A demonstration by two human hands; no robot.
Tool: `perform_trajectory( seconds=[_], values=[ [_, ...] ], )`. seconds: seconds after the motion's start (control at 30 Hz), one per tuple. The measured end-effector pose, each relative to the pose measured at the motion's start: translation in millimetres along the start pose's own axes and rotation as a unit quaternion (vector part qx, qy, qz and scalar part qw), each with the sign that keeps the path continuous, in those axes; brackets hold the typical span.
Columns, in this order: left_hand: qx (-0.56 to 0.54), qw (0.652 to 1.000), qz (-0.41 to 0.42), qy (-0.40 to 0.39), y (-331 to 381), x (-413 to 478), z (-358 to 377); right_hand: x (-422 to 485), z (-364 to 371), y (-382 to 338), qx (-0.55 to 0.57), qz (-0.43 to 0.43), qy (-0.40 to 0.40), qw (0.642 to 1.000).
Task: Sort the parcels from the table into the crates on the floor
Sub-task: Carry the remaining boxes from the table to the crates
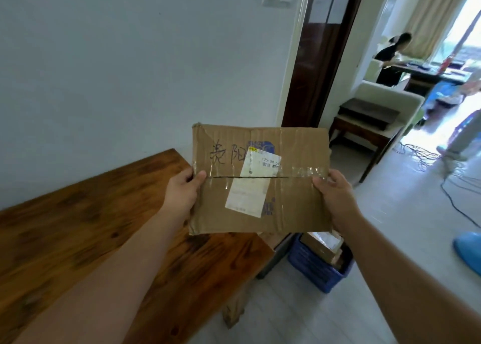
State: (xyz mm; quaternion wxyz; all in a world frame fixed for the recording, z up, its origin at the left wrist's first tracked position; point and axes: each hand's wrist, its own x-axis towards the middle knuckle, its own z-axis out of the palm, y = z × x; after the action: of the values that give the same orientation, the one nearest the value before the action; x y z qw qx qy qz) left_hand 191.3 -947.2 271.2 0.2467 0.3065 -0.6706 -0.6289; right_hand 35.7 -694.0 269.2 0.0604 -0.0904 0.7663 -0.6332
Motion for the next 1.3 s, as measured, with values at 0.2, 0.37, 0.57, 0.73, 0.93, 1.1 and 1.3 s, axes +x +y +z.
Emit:
perform_trajectory(
  seconds=[0.2,0.37,0.57,0.73,0.93,1.1,1.3],
  values=[
    [-0.013,1.000,-0.016,0.006,-12,68,67,91,-9,25,0.018,0.017,-0.005,1.000],
    [0.002,0.998,-0.038,0.050,-27,121,136,199,-23,49,-0.012,0.021,-0.059,0.998],
    [0.018,0.989,-0.077,0.128,-38,174,202,325,-20,52,-0.075,-0.011,-0.144,0.987],
    [0.009,0.976,-0.105,0.191,-54,213,225,399,17,62,-0.116,-0.016,-0.199,0.973],
    [0.037,0.959,-0.165,0.228,-100,280,228,453,78,110,-0.176,0.020,-0.208,0.962],
    [0.049,0.943,-0.232,0.236,-161,330,235,498,128,152,-0.279,0.047,-0.231,0.931],
    [0.034,0.921,-0.310,0.236,-252,376,245,537,184,229,-0.334,0.112,-0.271,0.896]
  ],
)
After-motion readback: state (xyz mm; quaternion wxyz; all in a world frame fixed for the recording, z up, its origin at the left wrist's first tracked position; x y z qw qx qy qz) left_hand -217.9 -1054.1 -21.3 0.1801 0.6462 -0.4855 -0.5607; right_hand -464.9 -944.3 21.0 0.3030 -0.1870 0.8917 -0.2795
